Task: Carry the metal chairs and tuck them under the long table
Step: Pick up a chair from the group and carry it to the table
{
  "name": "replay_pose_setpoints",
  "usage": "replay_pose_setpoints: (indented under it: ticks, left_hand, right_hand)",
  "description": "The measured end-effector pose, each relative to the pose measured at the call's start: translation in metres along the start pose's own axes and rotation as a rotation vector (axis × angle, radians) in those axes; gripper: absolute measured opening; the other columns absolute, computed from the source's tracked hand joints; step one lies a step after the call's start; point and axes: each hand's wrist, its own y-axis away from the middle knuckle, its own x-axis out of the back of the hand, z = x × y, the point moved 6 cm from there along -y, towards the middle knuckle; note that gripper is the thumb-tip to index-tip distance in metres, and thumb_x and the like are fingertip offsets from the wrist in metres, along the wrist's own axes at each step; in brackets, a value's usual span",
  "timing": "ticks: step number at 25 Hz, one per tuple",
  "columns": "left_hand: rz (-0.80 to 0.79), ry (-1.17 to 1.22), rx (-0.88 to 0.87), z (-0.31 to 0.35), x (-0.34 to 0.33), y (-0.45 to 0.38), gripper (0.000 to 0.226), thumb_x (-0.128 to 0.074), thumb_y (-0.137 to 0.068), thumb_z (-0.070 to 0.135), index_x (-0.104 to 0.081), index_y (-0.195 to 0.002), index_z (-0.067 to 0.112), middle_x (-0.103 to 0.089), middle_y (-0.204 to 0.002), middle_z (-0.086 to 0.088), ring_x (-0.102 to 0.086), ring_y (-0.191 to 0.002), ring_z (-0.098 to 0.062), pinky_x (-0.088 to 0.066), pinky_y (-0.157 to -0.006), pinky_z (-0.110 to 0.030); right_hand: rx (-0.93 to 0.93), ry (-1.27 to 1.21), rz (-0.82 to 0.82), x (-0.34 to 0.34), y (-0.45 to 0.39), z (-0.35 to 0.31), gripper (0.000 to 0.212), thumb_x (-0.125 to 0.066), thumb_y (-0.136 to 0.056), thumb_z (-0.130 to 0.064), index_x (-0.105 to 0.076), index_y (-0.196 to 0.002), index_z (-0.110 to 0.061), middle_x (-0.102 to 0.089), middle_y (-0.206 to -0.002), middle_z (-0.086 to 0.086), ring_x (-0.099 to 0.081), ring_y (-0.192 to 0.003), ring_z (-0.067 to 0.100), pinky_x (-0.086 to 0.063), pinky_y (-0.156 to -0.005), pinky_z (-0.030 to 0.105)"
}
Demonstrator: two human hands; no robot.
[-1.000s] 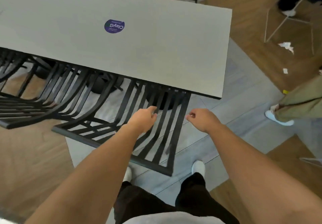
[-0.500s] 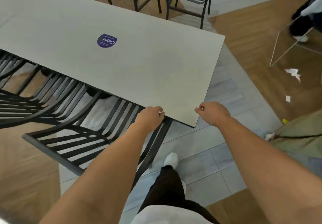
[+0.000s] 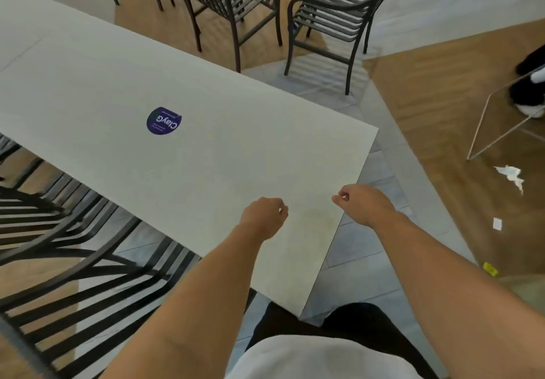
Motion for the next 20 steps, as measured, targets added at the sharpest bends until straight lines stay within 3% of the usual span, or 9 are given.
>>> replay_pose_setpoints:
  ticks: [9, 14, 20]
  left_hand:
    - [0.054, 0.138, 0.178, 0.096, 0.020, -0.117, 0.039, -0.039, -0.105, 0.044, -0.068, -0.122, 0.023, -0.073, -0.109, 0.001, -0.066, -0.093, -0.024, -0.056, -0.084, -0.038]
    - [0.110, 0.236, 0.275, 0.179, 0.031, -0.168, 0.037, -0.039, -0.105, 0.042, -0.068, -0.116, 0.021, -0.072, -0.099, -0.001, -0.065, -0.086, -0.024, -0.056, -0.077, -0.036]
    - [0.152, 0.247, 0.243, 0.272, 0.075, -0.262, 0.036, -0.041, -0.105, 0.043, -0.069, -0.115, 0.023, -0.071, -0.105, -0.001, -0.065, -0.094, -0.027, -0.054, -0.081, -0.037]
  right_hand:
    - [0.143, 0.077, -0.059, 0.101, -0.164, 0.079, 0.045, -0.047, -0.103, -0.053, -0.065, -0.127, -0.020, -0.069, -0.121, 0.003, -0.061, -0.110, 0.026, -0.052, -0.090, 0.040]
    - [0.232, 0.165, -0.100, 0.162, -0.225, 0.127, 0.043, -0.046, -0.106, -0.049, -0.065, -0.125, -0.016, -0.069, -0.115, 0.007, -0.062, -0.103, 0.027, -0.043, -0.077, 0.034]
    - [0.261, 0.163, -0.058, 0.259, -0.310, 0.171, 0.044, -0.047, -0.105, -0.050, -0.067, -0.125, -0.017, -0.071, -0.115, 0.006, -0.064, -0.104, 0.027, -0.052, -0.085, 0.038]
